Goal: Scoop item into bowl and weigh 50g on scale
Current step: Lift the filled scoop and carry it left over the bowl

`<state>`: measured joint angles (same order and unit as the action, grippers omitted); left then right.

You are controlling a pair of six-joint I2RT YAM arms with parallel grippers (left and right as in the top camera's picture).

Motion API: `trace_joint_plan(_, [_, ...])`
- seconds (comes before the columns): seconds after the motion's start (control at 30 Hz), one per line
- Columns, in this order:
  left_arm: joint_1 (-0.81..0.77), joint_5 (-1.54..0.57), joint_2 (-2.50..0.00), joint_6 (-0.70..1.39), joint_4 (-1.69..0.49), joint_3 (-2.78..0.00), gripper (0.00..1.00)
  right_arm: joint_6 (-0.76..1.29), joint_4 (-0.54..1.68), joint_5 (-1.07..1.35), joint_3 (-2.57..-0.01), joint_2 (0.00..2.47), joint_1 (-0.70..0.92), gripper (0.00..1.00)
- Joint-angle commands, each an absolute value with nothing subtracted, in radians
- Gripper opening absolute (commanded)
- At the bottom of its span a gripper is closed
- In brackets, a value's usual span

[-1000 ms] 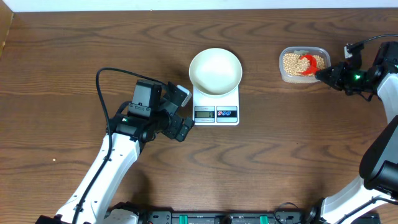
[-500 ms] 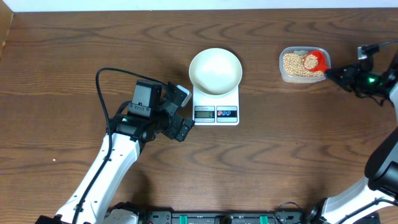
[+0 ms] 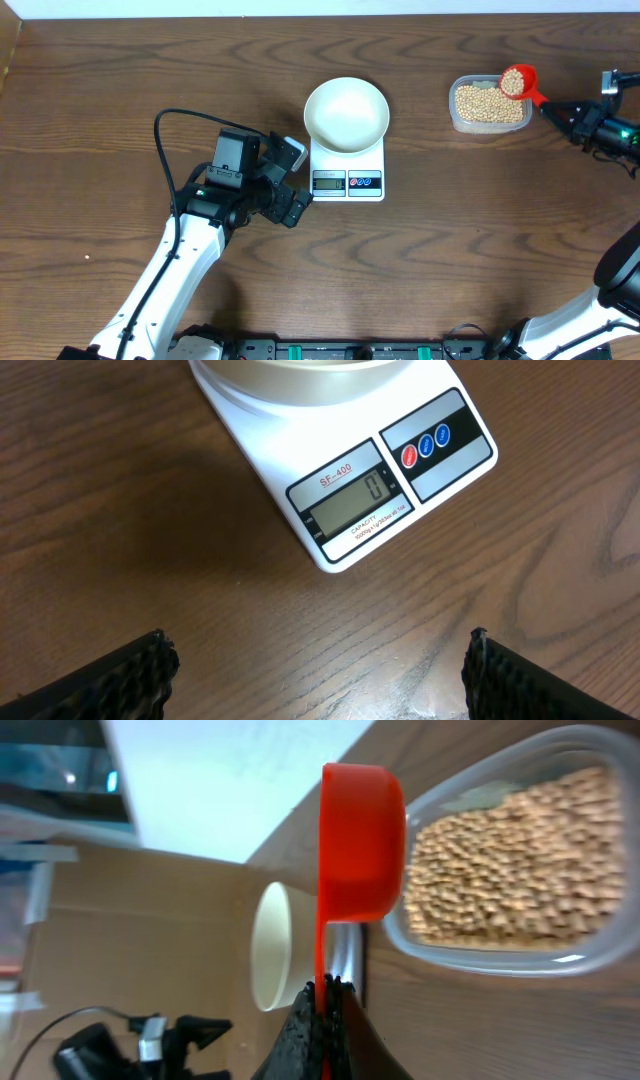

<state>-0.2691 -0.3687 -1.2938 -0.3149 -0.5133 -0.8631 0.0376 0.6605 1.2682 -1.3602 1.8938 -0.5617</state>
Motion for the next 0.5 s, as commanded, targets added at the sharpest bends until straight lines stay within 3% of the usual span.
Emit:
trace_joint_plan(0.0, [-0.266, -0.373, -1.295, -0.320, -0.512, -0.858, 0.93, 0.041, 0.658, 1.365, -1.357, 1.902, -0.534, 0.01])
trace_joint_plan(0.47, [-0.266, -0.373, -1.295, -0.320, -0.512, -0.858, 0.93, 0.214, 0.487, 1.365, -1.357, 1.902, -0.290, 0.01])
